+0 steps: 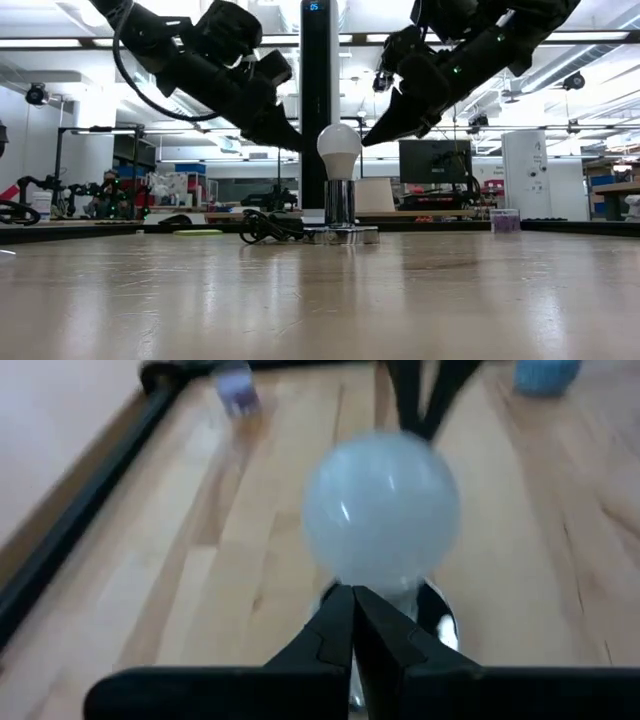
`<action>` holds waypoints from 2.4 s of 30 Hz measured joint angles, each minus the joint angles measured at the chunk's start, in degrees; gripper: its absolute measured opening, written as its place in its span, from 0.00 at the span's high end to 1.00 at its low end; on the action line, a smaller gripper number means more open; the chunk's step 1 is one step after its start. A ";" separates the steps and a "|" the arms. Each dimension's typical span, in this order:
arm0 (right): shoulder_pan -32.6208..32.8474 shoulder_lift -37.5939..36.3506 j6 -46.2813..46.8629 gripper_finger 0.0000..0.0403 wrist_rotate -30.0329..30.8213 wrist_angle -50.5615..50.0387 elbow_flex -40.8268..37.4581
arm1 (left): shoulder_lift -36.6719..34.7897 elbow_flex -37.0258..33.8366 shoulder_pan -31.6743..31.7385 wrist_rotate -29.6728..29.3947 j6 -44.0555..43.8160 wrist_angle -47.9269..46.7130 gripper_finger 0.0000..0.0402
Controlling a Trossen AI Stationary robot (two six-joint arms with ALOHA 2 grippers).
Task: Screw lightbulb
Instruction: Insert the lightbulb into the lamp
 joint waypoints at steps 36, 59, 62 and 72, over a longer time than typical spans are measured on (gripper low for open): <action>-1.01 0.22 -0.41 1.00 3.33 -3.97 0.04 | -0.72 0.00 0.03 3.49 0.19 -3.20 1.00; -0.91 0.31 -1.03 1.00 -2.43 -2.23 0.04 | -1.32 0.00 0.03 -3.03 -0.24 -3.33 1.00; -0.92 0.31 -1.09 1.00 1.31 -3.31 0.04 | -1.46 0.00 0.10 2.77 -0.24 -3.61 1.00; -2.06 0.33 -3.40 1.00 1.75 -0.27 0.04 | 0.40 0.00 0.24 7.34 0.23 3.27 1.00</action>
